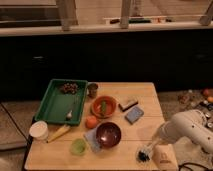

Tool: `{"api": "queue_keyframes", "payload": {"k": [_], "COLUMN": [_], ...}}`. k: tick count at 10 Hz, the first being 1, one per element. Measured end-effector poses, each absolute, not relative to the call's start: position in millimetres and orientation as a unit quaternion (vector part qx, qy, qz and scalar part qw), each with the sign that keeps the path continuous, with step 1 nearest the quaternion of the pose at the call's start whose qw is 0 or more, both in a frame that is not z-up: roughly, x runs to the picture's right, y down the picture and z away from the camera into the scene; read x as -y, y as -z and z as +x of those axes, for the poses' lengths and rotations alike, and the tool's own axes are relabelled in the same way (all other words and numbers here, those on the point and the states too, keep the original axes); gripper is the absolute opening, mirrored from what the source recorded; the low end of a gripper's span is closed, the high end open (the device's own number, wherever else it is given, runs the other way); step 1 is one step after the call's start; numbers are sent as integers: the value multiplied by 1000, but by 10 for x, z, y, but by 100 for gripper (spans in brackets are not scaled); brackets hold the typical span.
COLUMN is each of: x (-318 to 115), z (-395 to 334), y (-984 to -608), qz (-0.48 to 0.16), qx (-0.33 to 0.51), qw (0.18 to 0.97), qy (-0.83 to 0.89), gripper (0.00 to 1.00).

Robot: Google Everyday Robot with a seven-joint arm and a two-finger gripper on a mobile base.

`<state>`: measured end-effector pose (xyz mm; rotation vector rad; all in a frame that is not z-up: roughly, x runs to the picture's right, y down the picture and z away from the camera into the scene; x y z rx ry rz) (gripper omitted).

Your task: Place brush in metal cup

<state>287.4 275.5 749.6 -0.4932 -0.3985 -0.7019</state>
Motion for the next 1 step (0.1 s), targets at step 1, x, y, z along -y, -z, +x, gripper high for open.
{"api": "queue_keyframes", "payload": {"k": [1], "x": [-2741], "z": [2865], "y": [-7484], "qz": [-237], "qx": [193], "qw": [889], "qy": [340], "gripper": [0]}}
